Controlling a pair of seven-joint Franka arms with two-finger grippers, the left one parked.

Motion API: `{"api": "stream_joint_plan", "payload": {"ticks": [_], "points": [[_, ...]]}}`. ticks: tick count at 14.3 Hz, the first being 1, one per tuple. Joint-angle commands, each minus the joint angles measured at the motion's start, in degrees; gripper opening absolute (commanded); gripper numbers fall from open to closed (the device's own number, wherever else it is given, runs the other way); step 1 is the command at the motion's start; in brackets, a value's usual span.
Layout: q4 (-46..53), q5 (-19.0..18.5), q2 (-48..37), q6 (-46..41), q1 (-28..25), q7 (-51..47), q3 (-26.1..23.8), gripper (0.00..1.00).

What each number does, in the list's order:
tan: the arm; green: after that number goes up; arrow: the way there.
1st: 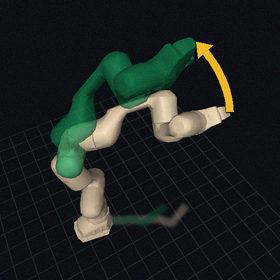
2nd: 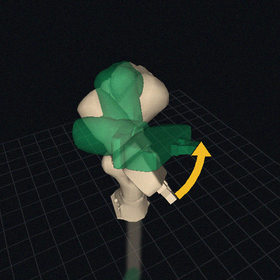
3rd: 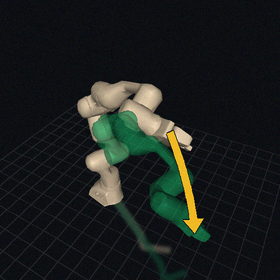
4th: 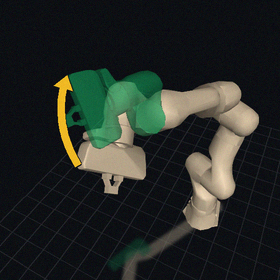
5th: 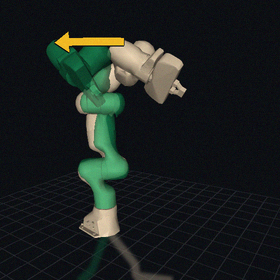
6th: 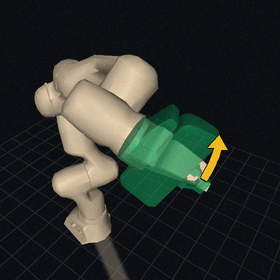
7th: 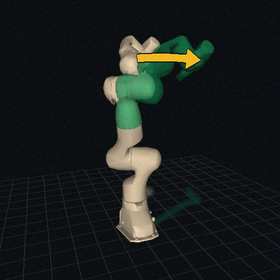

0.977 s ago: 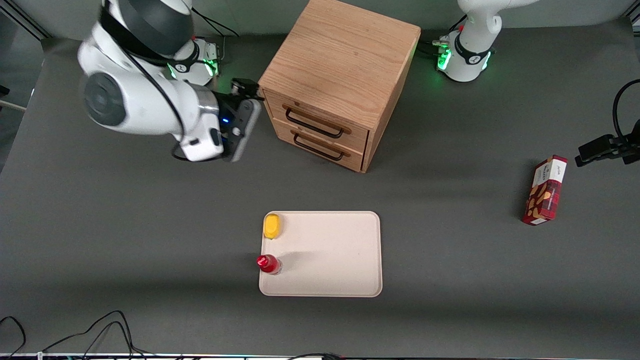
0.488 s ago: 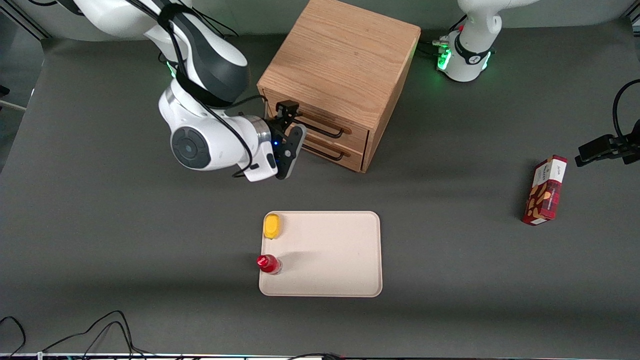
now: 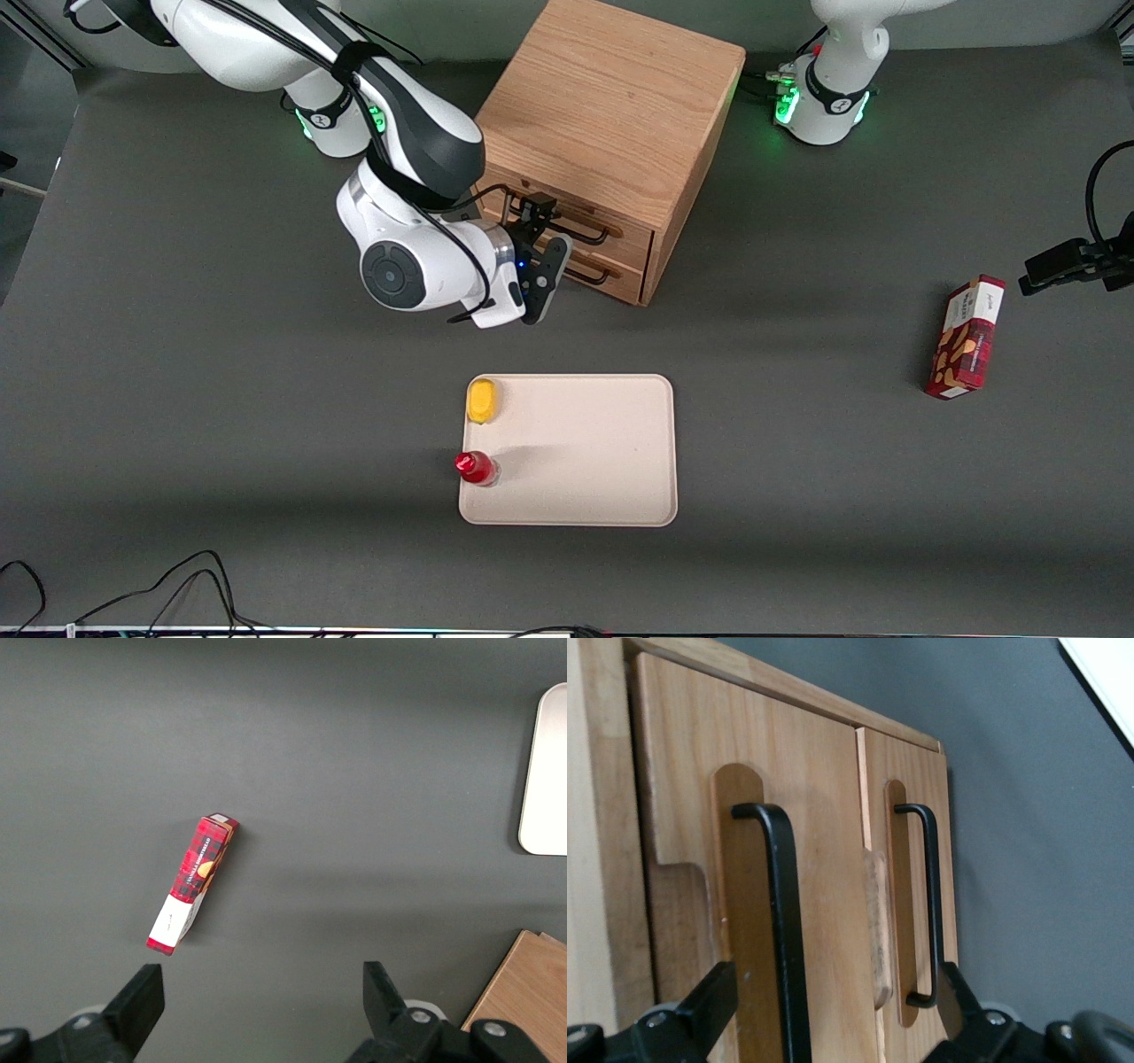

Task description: Open upper drawer

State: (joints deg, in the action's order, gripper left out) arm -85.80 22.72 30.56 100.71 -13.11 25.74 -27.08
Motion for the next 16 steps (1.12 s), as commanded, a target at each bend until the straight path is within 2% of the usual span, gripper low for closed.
{"api": "stream_joint_plan", "payload": {"ticks": [1, 6, 9, 16], "points": [[-1.2, -2.1, 0.3, 2.5, 0.0, 0.1, -0.5, 1.00], [-1.3, -3.8, 1.4, 4.1, -0.3, 0.0, -1.0, 1.00], [-1.0, -6.1, 2.7, 4.8, -0.6, 0.0, -1.0, 1.00], [2.8, -6.2, 5.3, 4.3, 0.7, 1.4, 0.6, 1.00]]}}
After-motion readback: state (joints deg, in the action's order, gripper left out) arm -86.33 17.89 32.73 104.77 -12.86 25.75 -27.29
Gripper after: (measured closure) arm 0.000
